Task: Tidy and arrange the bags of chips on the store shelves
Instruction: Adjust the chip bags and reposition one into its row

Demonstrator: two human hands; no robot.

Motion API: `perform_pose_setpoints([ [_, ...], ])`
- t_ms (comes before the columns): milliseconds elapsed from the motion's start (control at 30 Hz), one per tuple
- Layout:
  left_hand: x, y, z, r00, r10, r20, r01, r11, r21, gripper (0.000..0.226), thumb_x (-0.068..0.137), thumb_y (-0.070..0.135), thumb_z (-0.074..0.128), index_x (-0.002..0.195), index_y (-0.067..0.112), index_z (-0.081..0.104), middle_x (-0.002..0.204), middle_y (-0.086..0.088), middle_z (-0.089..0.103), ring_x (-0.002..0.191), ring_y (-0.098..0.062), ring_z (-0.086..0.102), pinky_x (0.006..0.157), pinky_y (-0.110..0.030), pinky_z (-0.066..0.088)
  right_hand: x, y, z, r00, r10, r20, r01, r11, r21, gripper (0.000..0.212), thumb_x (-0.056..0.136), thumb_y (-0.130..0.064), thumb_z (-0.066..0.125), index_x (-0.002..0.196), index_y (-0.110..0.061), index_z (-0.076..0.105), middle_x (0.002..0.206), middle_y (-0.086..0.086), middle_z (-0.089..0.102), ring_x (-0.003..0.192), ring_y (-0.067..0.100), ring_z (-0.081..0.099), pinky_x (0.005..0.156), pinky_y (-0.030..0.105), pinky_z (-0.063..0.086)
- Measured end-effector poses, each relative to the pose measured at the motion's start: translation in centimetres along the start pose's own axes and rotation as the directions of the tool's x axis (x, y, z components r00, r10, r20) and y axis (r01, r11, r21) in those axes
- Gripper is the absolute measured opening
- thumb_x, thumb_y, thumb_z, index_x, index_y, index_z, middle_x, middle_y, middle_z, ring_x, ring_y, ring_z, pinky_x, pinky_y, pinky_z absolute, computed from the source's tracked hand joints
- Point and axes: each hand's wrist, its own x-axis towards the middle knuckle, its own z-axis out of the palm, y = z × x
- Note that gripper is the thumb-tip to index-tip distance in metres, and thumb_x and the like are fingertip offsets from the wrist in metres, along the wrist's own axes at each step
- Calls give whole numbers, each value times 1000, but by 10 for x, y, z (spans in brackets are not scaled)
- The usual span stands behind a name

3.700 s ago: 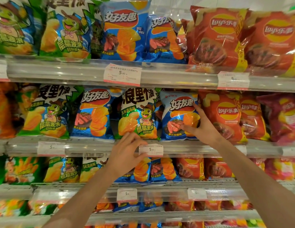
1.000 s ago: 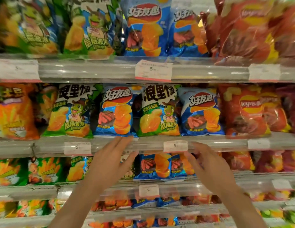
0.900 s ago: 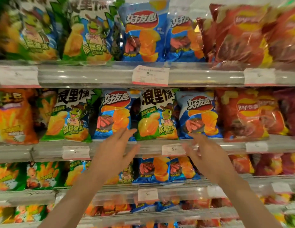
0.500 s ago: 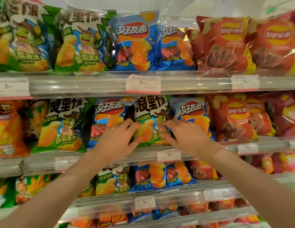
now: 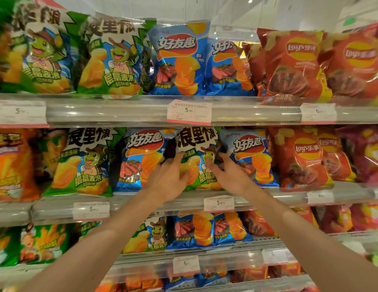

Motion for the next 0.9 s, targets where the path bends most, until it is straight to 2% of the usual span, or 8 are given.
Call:
perform_pose_setpoints([
  [200, 1, -10, -1, 997, -47, -56, 36, 983, -180, 60, 96, 46, 51, 149, 26, 31, 120, -9, 61, 95, -29, 63, 72, -34, 47, 15, -14, -4, 1000, 3, -27, 1, 989, 150, 63, 96, -50, 54, 146, -15, 36, 96, -4, 62, 83, 12, 59, 64, 22, 43],
  [300, 5, -14, 1, 996, -86, -31, 74, 956, -284, 60, 95, 50, 50, 148, 28, 33, 120, -10, 65, 93, -31, 65, 79, -40, 53, 21, -23, -9, 998, -20, -56, 30, 982, 184, 54, 94, -51, 58, 136, -18, 50, 114, 1, 68, 102, 19, 64, 82, 30, 51],
  [400, 3, -8, 1, 995, -81, -57, 53, 923, -381, 57, 96, 49, 52, 146, 27, 38, 131, -4, 59, 102, -24, 63, 88, -40, 52, 19, -24, -23, 994, -24, -107, 39, 988, 148, 43, 95, -49, 57, 126, -19, 58, 112, 1, 69, 99, 19, 65, 87, 37, 54],
  [533, 3, 8, 5, 995, -82, -62, 38, 858, -513, 63, 90, 60, 51, 145, 34, 36, 133, 3, 55, 101, -15, 64, 90, -44, 54, 0, -8, -43, 982, 37, -187, 13, 966, 258, 22, 99, -33, 57, 116, -20, 58, 93, -9, 66, 76, 3, 59, 60, 13, 48],
  [633, 4, 22, 7, 993, -108, 40, 110, 776, -622, 74, 82, 77, 46, 145, 48, 22, 143, 7, 50, 119, -17, 57, 99, -45, 49, -23, 1, -48, 972, 110, -208, -27, 931, 365, 30, 99, -40, 56, 123, -23, 55, 95, -10, 65, 87, 12, 65, 81, 36, 55],
  [733, -1, 41, 9, 991, -71, 109, 129, 646, -752, 74, 88, 69, 49, 150, 49, 12, 149, 14, 42, 132, -11, 45, 110, -36, 39, -43, 13, -48, 959, 151, -241, -25, 888, 459, 36, 97, -46, 56, 129, -29, 55, 106, -1, 70, 99, 24, 69, 92, 51, 53],
  [800, -5, 51, 10, 994, -52, 99, 111, 557, -823, 75, 89, 64, 52, 150, 50, 11, 140, 23, 45, 123, -1, 50, 107, -30, 41, -56, 18, -48, 962, 147, -232, -14, 870, 493, 30, 99, -40, 55, 127, -31, 54, 109, 0, 69, 102, 22, 67, 90, 45, 55],
  [900, -10, 58, 10, 995, -74, 63, 92, 503, -859, 74, 87, 63, 57, 147, 53, 15, 120, 36, 49, 113, 3, 56, 100, -33, 49, -70, 18, -43, 975, 123, -186, -11, 860, 511, 31, 100, -32, 56, 130, -33, 51, 113, -6, 67, 102, 8, 66, 79, 22, 54],
])
